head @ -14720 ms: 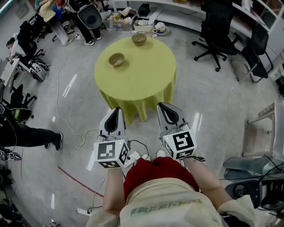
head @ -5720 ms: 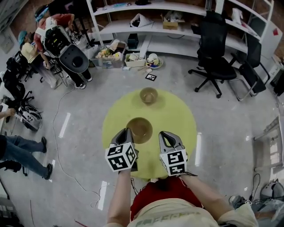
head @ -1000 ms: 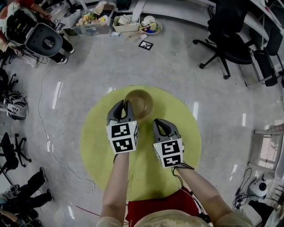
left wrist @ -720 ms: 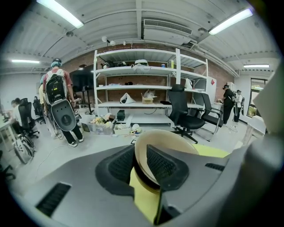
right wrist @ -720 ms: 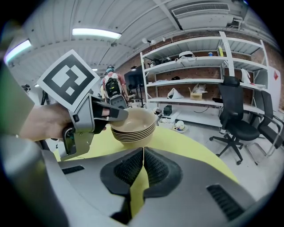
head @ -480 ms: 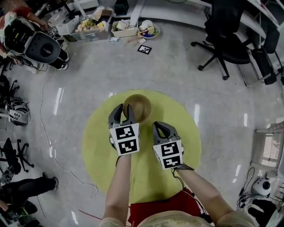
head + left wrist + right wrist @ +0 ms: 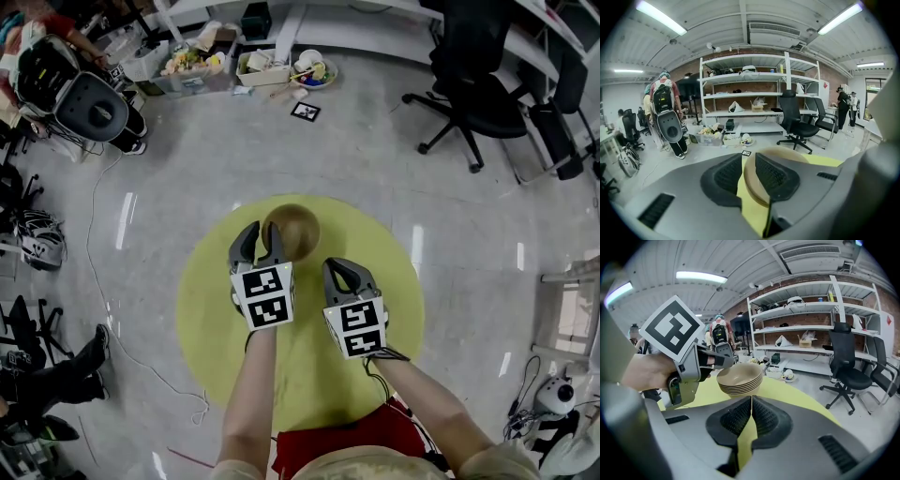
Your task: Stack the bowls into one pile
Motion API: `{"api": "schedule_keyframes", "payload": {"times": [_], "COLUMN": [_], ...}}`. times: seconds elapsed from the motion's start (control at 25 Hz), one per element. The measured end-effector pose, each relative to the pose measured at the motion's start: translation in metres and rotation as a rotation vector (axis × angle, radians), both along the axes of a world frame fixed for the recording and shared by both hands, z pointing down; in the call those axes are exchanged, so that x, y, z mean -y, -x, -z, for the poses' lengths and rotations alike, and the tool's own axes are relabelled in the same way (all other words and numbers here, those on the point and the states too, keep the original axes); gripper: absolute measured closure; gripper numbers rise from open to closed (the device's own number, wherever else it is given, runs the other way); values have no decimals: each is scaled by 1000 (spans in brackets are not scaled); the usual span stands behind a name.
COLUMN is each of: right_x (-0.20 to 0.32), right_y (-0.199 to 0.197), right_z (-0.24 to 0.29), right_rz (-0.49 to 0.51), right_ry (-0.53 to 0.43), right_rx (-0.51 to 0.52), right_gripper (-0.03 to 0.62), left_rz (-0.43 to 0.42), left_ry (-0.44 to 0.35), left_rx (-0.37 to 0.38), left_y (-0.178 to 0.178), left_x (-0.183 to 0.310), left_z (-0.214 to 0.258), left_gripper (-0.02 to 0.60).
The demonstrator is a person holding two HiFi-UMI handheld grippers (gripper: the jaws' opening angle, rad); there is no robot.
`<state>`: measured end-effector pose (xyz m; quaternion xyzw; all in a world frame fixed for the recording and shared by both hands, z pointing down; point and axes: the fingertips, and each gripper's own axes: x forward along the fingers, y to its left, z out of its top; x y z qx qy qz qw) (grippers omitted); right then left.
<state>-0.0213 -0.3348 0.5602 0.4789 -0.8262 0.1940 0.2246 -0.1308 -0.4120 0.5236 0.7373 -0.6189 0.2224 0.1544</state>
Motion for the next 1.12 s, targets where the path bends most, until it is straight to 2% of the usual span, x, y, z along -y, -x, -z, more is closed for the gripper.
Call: {"api": "schedule_keyframes", "payload": {"times": [0.36, 0.68, 0.92, 1.12], "right_x": [1, -17, -25, -41], "right_y": [-1, -9, -13, -16], "right_z": [25, 41, 57, 66], "right_rz": [-5, -22, -24, -24], "right_ry": [-40, -84, -102, -122], "right_rx": [8, 16, 16, 18], "right_gripper": [557, 557, 557, 557], "left_rz": [-4, -11, -14, -16], "left_ry": [-33, -71, -90, -106], "left_rx": [-15, -20, -76, -87], "left_y": [-1, -4, -6, -9], "left_x": [-1, -25, -36, -55], "left_z": [24, 40, 60, 71], "left_gripper": [497, 522, 529, 543]}}
